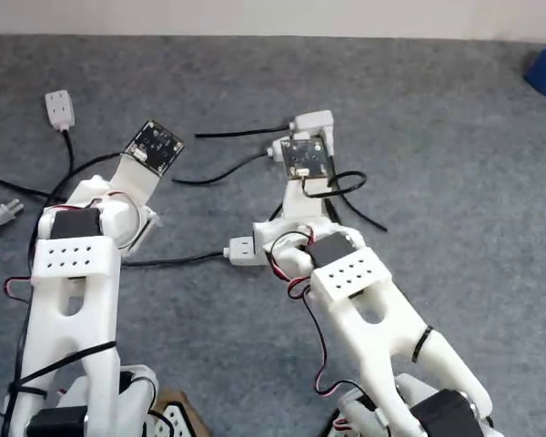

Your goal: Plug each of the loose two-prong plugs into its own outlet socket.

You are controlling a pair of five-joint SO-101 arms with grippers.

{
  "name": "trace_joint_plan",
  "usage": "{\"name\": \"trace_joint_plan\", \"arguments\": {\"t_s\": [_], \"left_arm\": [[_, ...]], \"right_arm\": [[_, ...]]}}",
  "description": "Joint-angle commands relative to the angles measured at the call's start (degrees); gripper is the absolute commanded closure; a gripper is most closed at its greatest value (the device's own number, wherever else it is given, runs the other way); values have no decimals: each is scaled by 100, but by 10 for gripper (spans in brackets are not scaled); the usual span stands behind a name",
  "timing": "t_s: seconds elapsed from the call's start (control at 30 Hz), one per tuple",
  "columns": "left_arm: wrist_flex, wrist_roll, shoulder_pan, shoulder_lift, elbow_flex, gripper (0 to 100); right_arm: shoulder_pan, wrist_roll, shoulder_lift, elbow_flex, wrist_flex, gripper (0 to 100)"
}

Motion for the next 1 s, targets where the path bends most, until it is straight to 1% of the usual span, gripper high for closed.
{"name": "trace_joint_plan", "arguments": {"t_s": [0.0, 0.17, 0.5, 0.77, 0.97], "left_arm": [[-44, 35, -154, -4, -198, 786], [-44, 26, -154, 4, -198, 786], [-62, 26, -154, 4, -198, 786], [-62, 26, -154, 13, -198, 786], [-62, 26, -154, 13, -215, 786]], "right_arm": [[224, -44, -22, -40, -110, 993], [400, -26, -48, -84, -101, 993], [347, 79, 4, -48, -119, 993], [-251, 79, 13, 295, -110, 993], [-312, 88, 92, 303, -110, 993]]}}
